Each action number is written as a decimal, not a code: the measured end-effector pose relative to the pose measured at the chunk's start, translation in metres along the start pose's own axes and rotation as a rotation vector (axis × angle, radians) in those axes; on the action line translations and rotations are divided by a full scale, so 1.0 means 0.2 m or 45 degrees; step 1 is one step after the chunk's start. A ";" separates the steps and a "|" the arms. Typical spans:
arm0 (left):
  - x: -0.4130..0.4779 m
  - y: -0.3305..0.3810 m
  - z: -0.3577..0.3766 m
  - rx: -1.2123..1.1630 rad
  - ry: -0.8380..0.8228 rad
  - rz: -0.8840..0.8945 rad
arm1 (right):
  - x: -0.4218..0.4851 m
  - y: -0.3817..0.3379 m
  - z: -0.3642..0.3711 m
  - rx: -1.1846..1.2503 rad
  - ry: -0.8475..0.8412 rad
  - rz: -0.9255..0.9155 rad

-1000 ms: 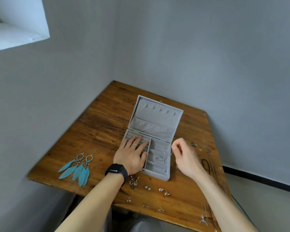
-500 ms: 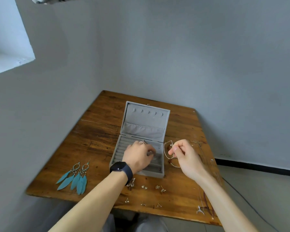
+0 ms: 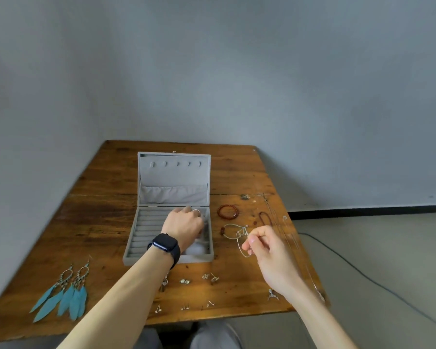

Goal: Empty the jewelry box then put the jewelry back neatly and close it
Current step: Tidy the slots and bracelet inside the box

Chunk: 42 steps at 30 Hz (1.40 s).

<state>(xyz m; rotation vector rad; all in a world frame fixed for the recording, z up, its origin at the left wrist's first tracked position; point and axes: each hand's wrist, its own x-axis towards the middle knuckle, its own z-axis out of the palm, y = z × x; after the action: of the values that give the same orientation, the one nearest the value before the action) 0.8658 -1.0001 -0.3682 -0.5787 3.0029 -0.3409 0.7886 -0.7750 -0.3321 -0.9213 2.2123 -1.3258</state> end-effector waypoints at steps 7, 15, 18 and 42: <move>0.02 0.04 -0.02 0.197 -0.053 0.151 | 0.05 0.09 0.00 -0.029 0.027 0.151; -0.03 0.02 0.00 -0.164 -0.062 -0.023 | 0.14 0.08 0.08 0.039 -0.136 0.200; -0.03 -0.02 -0.02 -0.523 0.018 -0.196 | 0.19 0.15 0.10 -0.226 -0.113 0.219; -0.16 0.18 -0.39 -1.176 0.197 -0.021 | 0.12 0.30 0.05 -0.641 -0.094 -0.050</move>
<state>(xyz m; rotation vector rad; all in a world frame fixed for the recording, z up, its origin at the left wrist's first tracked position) 0.8745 -0.9406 -0.3003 -0.6228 3.1555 1.1001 0.7575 -0.7783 -0.3906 -1.1654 2.5266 -0.7372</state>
